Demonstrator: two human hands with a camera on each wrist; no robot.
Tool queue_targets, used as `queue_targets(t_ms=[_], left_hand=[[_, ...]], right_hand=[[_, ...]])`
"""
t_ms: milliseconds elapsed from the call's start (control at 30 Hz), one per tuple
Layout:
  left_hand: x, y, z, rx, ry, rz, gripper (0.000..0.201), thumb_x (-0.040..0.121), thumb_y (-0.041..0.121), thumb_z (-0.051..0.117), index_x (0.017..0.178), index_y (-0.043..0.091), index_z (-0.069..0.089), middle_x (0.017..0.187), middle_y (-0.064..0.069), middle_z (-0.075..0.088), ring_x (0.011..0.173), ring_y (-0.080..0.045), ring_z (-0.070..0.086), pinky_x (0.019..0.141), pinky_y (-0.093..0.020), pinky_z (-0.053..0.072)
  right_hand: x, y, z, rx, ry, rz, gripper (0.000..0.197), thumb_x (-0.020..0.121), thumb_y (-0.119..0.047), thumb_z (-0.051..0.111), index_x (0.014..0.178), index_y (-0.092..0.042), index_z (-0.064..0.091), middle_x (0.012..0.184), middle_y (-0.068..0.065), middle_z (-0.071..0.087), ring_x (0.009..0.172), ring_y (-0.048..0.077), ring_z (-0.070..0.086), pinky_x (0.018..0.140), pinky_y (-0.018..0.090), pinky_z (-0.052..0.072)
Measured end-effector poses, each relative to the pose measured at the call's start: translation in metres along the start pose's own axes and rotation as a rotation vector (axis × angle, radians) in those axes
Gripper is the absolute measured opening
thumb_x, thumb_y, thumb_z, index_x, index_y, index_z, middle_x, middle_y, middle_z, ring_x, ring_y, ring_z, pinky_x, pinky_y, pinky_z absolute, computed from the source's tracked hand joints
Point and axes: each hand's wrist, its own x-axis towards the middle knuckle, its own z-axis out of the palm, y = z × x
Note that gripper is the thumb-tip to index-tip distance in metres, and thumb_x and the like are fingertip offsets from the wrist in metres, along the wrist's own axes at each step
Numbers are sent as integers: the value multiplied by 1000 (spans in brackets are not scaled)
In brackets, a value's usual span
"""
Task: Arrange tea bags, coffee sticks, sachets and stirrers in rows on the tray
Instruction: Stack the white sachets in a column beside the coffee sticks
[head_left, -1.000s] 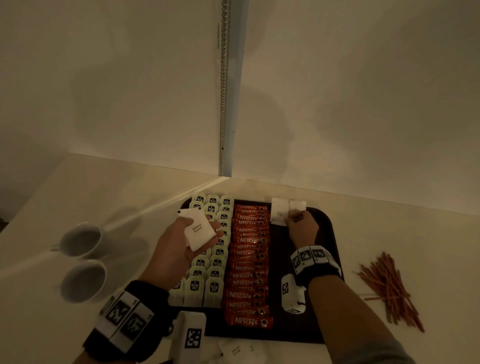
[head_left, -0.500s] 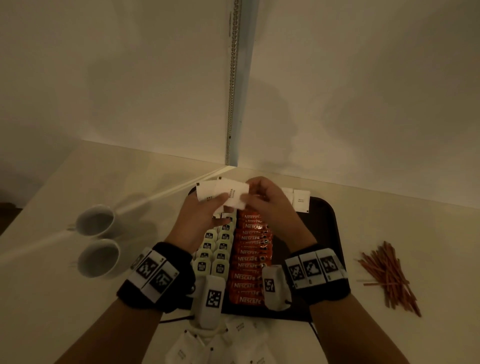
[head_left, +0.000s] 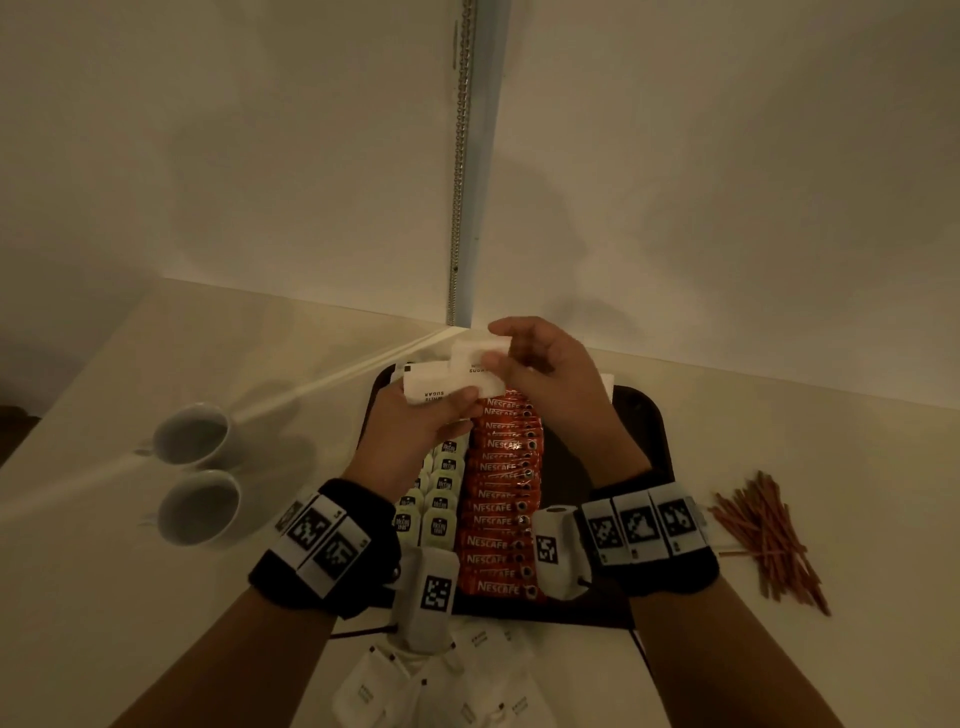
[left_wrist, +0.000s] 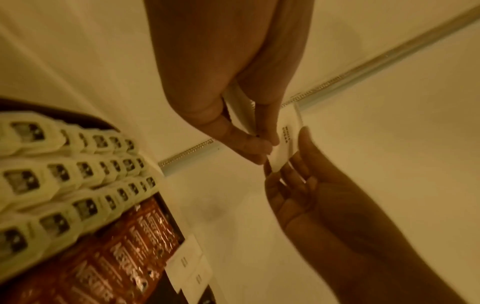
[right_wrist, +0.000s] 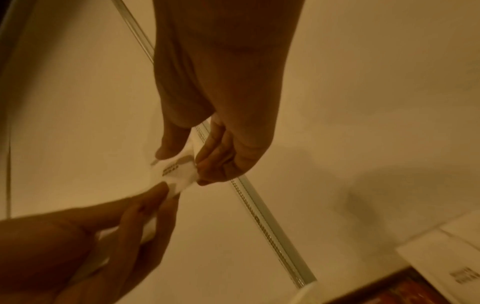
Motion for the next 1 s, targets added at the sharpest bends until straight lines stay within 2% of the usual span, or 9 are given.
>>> queue_targets(t_ms=[100, 167, 233, 367, 500, 567, 633, 833, 1000], left_hand=[[-1, -4, 3, -73, 8, -46, 22, 86, 2, 63, 106, 11, 64, 89, -5, 72, 75, -14, 68, 63, -19, 54], [-1, -7, 5, -86, -1, -72, 17, 88, 5, 62, 102, 14, 64, 91, -7, 71, 75, -16, 67, 62, -21, 55], [0, -7, 3, -112, 24, -107, 9, 91, 15, 60, 99, 14, 63, 88, -9, 69, 71, -19, 67, 59, -22, 56], [1, -1, -9, -223, 74, -190, 33, 97, 38, 44, 108, 11, 59, 81, -15, 66, 62, -26, 66, 50, -26, 55], [-1, -2, -22, -211, 48, -184, 47, 97, 49, 33, 100, 14, 65, 74, -10, 69, 61, -25, 67, 51, -29, 55], [1, -4, -26, -185, 44, -192, 53, 97, 53, 30, 103, 12, 64, 77, -11, 69, 61, -26, 65, 51, -30, 54], [1, -5, -26, -169, 51, -200, 56, 97, 55, 26, 102, 15, 65, 76, -12, 69, 60, -25, 64, 50, -29, 53], [3, -6, -22, -162, 44, -208, 62, 93, 63, 19, 96, 22, 66, 78, -15, 68, 56, -25, 64, 48, -29, 53], [6, -5, -21, -246, 11, -232, 62, 94, 62, 21, 97, 19, 67, 78, -19, 67, 56, -29, 64, 42, -28, 51]], right_hand=[[-9, 11, 3, -31, -40, 51, 21, 85, -14, 66, 104, -14, 59, 95, 3, 69, 85, 15, 68, 73, 29, 58], [-12, 18, 1, 28, -1, 106, 20, 85, -11, 66, 103, -11, 58, 93, 5, 69, 81, 14, 69, 70, 26, 58], [-8, 29, -10, 59, 83, 156, 20, 85, -11, 65, 104, -10, 59, 94, 5, 69, 83, 17, 69, 72, 29, 58], [6, 71, -54, 14, 345, 202, 18, 89, -3, 59, 103, -14, 61, 99, 4, 65, 93, 20, 65, 78, 27, 57], [16, 126, -101, -250, 546, 409, 27, 88, -6, 60, 115, -7, 61, 110, 14, 66, 92, 23, 64, 81, 30, 54], [15, 144, -113, -457, 544, 467, 25, 87, -10, 62, 112, -7, 63, 110, 13, 67, 99, 26, 62, 84, 26, 46], [14, 156, -117, -567, 498, 495, 22, 87, -11, 62, 108, -5, 63, 110, 13, 66, 103, 28, 60, 81, 25, 40], [23, 176, -117, -607, 473, 552, 21, 84, -15, 67, 102, -5, 63, 108, 14, 66, 102, 29, 59, 88, 35, 45], [29, 180, -112, -616, 510, 561, 23, 85, -13, 66, 104, -1, 62, 108, 17, 65, 103, 31, 58, 83, 30, 43]])
